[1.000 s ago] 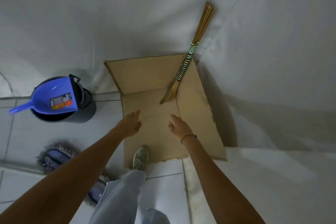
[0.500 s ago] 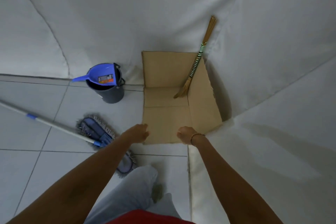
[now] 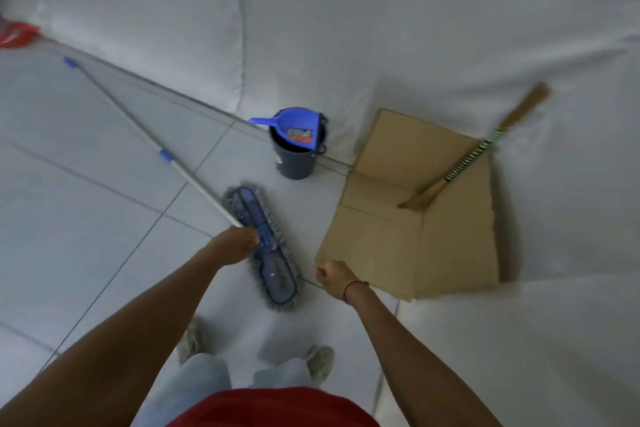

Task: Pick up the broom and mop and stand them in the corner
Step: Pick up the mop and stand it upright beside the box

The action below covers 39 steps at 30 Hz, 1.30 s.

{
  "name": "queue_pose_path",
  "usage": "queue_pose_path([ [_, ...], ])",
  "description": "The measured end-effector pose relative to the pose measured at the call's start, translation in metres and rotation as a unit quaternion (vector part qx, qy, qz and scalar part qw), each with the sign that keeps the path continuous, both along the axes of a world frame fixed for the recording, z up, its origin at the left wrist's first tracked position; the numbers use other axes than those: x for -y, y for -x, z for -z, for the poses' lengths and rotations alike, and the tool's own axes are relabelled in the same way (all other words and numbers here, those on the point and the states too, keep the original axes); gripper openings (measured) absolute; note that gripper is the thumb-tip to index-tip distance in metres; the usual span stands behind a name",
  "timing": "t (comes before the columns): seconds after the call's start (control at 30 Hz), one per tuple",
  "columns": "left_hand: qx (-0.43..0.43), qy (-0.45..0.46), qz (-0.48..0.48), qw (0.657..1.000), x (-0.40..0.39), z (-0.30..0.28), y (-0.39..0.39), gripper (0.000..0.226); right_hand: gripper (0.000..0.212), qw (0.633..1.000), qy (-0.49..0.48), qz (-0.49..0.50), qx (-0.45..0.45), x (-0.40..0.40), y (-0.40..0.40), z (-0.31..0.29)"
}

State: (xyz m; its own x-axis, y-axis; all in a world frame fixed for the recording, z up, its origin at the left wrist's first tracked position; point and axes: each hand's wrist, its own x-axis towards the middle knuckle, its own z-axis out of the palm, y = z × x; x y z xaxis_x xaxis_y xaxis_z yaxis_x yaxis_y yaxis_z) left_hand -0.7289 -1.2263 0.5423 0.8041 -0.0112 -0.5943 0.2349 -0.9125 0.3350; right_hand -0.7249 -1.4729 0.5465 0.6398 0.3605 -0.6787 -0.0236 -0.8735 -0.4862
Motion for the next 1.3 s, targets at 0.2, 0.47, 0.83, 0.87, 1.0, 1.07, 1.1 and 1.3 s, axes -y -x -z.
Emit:
queue_pose_path([
  [0.2,0.014,0.034,-0.098,0.995,-0.153,0.015,0.038,0.032,0.030,0.999,0.021,-0.045,-0.016,-0.150,-0.014,0.017],
  [0.47,0.003,0.045,-0.139,0.989,-0.340,0.015,0.064,0.033,0.036,0.995,0.040,-0.090,-0.022,-0.347,-0.023,0.025],
  [0.83,0.068,0.062,-0.170,0.981,-0.489,0.003,-0.029,0.037,0.032,0.998,0.053,-0.013,-0.026,-0.458,-0.117,0.048],
  [0.87,0.064,0.058,-0.171,0.981,-0.512,0.007,-0.051,0.038,0.033,0.998,0.055,0.007,-0.028,-0.476,-0.133,0.055],
  [1.0,0.052,0.055,-0.172,0.982,-0.576,0.018,-0.110,0.041,0.030,0.996,0.046,0.061,-0.047,-0.537,-0.181,0.072],
  [1.07,0.026,0.067,-0.188,0.980,-0.601,0.018,-0.127,0.042,0.024,0.994,0.031,0.077,-0.067,-0.566,-0.198,0.070],
  [1.1,0.015,0.068,-0.199,0.978,-0.618,0.019,-0.139,0.043,0.024,0.995,0.026,0.073,-0.069,-0.585,-0.211,0.066],
  [1.3,0.033,0.100,-0.282,0.954,-0.708,0.005,-0.215,0.045,0.026,0.997,0.007,0.054,-0.053,-0.679,-0.291,0.052],
])
